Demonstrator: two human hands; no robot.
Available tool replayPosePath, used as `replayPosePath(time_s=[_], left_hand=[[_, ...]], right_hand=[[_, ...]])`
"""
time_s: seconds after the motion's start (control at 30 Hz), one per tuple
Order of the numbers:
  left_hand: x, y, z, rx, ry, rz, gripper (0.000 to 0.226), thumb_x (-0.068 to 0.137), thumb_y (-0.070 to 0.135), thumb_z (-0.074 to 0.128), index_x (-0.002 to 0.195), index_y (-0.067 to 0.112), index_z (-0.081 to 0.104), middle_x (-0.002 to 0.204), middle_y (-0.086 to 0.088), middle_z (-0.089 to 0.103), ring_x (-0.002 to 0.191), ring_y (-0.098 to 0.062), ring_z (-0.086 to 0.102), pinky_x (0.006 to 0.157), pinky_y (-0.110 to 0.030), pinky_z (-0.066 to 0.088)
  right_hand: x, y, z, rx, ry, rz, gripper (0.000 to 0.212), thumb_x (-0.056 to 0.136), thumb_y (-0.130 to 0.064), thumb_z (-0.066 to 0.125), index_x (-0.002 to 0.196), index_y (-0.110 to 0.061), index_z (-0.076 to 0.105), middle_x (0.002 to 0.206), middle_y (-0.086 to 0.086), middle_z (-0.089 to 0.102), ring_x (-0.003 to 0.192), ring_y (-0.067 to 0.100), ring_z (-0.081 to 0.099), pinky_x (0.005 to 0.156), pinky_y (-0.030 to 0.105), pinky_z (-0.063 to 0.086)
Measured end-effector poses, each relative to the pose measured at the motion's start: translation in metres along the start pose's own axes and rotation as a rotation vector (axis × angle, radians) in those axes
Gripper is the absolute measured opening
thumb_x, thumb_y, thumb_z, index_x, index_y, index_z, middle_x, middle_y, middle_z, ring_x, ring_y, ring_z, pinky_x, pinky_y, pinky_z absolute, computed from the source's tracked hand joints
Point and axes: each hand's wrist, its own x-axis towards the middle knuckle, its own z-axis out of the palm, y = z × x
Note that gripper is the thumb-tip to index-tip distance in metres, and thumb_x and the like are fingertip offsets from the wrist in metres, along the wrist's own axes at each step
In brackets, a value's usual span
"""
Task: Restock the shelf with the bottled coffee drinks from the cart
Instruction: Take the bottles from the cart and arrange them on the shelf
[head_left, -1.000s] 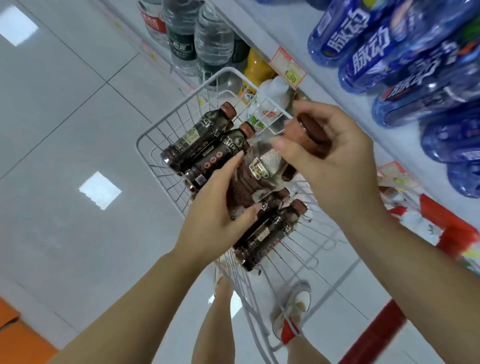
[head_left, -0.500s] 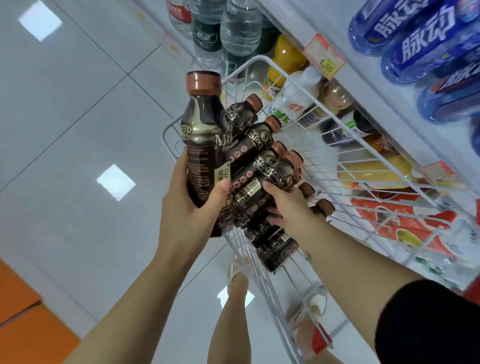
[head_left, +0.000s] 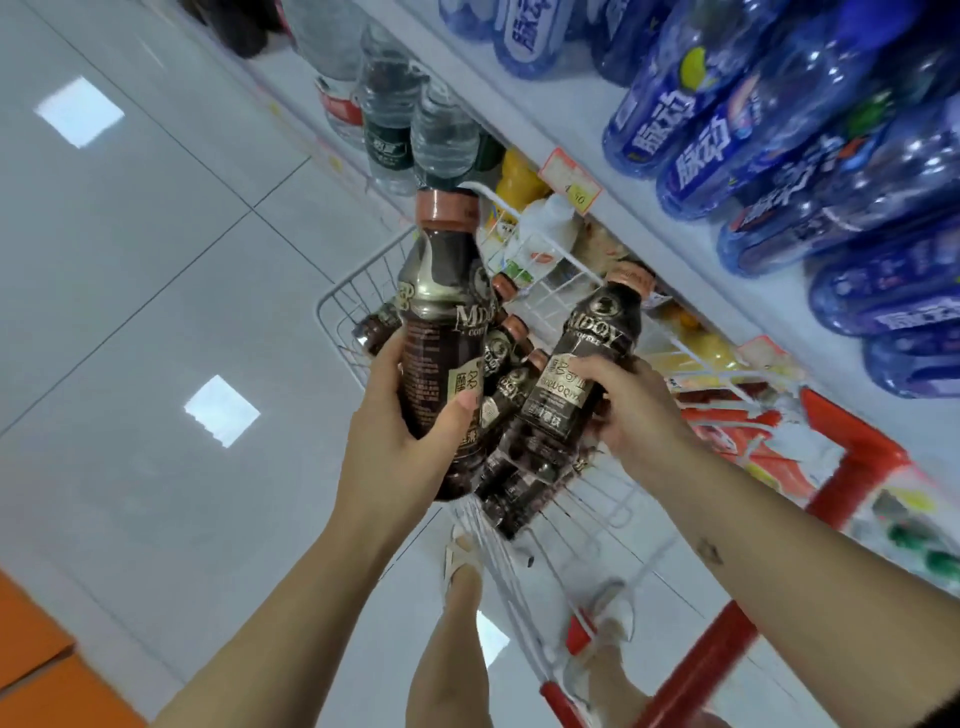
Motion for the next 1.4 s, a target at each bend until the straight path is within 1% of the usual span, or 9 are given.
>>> replayPosePath(time_s=[0.1, 0.2, 0.4, 0.7, 0.93, 1.07, 1.13, 1.23, 1.4], left_hand=[[-0.019, 0.055, 0.014, -0.040, -0.107, 0.086, 0.060, 0.073, 0.041, 0.057, 0.130, 0.039, 0.038, 0.111, 0.021, 0.059, 0.102, 0.003, 0.057, 0.089, -0.028, 0.047], [-0.041, 0.119, 0.026, -0.121, -0.229, 0.163, 0.059, 0.069, 0.048, 0.055, 0.123, 0.053, 0.031, 0.114, 0.025, 0.056, 0.107, 0.005, 0.055, 0.093, -0.029, 0.044], [-0.089, 0.242, 0.061, -0.148, -0.531, 0.422, 0.060, 0.061, 0.058, 0.063, 0.111, 0.067, 0.032, 0.117, 0.035, 0.055, 0.110, 0.010, 0.054, 0.093, -0.017, 0.043], [-0.187, 0.400, 0.135, 0.101, -0.845, 0.768, 0.053, 0.064, 0.057, 0.069, 0.107, 0.055, 0.038, 0.104, 0.047, 0.051, 0.092, 0.023, 0.053, 0.071, 0.003, 0.037], [-0.258, 0.466, 0.231, 0.145, -1.108, 0.587, 0.033, 0.073, 0.053, 0.069, 0.102, 0.042, 0.060, 0.095, 0.026, 0.069, 0.089, 0.004, 0.065, 0.082, -0.024, 0.051], [-0.305, 0.479, 0.282, 0.116, -1.251, 0.359, 0.047, 0.055, 0.046, 0.070, 0.099, 0.031, 0.062, 0.083, 0.002, 0.073, 0.068, -0.018, 0.069, 0.069, -0.035, 0.057], [-0.325, 0.480, 0.306, 0.111, -1.298, 0.318, 0.048, 0.054, 0.043, 0.071, 0.099, 0.028, 0.062, 0.080, -0.002, 0.072, 0.067, -0.021, 0.068, 0.070, -0.038, 0.056], [-0.346, 0.480, 0.341, 0.132, -1.326, 0.307, 0.047, 0.059, 0.042, 0.072, 0.102, 0.026, 0.061, 0.085, -0.006, 0.072, 0.078, -0.027, 0.069, 0.072, -0.040, 0.056], [-0.378, 0.486, 0.410, 0.076, -1.284, 0.099, 0.032, 0.079, 0.029, 0.070, 0.104, 0.010, 0.062, 0.073, -0.008, 0.071, 0.058, -0.021, 0.067, 0.060, -0.031, 0.057]], right_hand=[[-0.065, -0.053, -0.033, 0.152, -0.035, -0.075, 0.019, 0.082, -0.014, 0.059, 0.102, -0.012, 0.059, 0.088, 0.007, 0.064, 0.074, 0.022, 0.060, 0.065, 0.032, 0.048], [-0.138, -0.100, -0.066, 0.269, -0.098, -0.147, 0.036, 0.072, -0.020, 0.063, 0.106, -0.009, 0.060, 0.097, 0.011, 0.063, 0.089, 0.025, 0.060, 0.091, 0.042, 0.047], [-0.288, -0.156, -0.129, 0.332, -0.106, -0.476, 0.041, 0.061, -0.015, 0.065, 0.101, -0.008, 0.059, 0.077, 0.007, 0.067, 0.064, 0.019, 0.066, 0.054, 0.031, 0.057], [-0.419, -0.184, -0.246, 0.523, 0.129, -0.755, 0.056, 0.060, -0.022, 0.071, 0.113, -0.006, 0.060, 0.094, 0.016, 0.073, 0.074, 0.028, 0.071, 0.057, 0.036, 0.058], [-0.472, -0.181, -0.365, 0.676, 0.219, -0.824, 0.052, 0.061, -0.024, 0.065, 0.109, -0.003, 0.062, 0.097, 0.018, 0.071, 0.075, 0.029, 0.070, 0.059, 0.036, 0.059], [-0.491, -0.172, -0.436, 0.669, 0.243, -0.812, 0.020, 0.076, -0.020, 0.059, 0.067, -0.006, 0.069, 0.061, 0.011, 0.069, 0.049, 0.018, 0.066, 0.044, 0.023, 0.053], [-0.497, -0.153, -0.471, 0.587, 0.259, -0.832, 0.049, 0.088, -0.014, 0.051, 0.041, -0.004, 0.064, 0.045, 0.008, 0.062, 0.036, 0.012, 0.060, 0.037, 0.017, 0.047], [-0.512, -0.143, -0.503, 0.605, 0.204, -0.848, 0.013, 0.069, -0.022, 0.062, 0.066, -0.011, 0.070, 0.064, 0.011, 0.069, 0.050, 0.022, 0.066, 0.046, 0.031, 0.056], [-0.508, -0.148, -0.576, 0.521, 0.234, -0.716, 0.041, 0.065, -0.022, 0.065, 0.103, -0.006, 0.061, 0.082, 0.014, 0.071, 0.066, 0.027, 0.069, 0.058, 0.035, 0.056]])
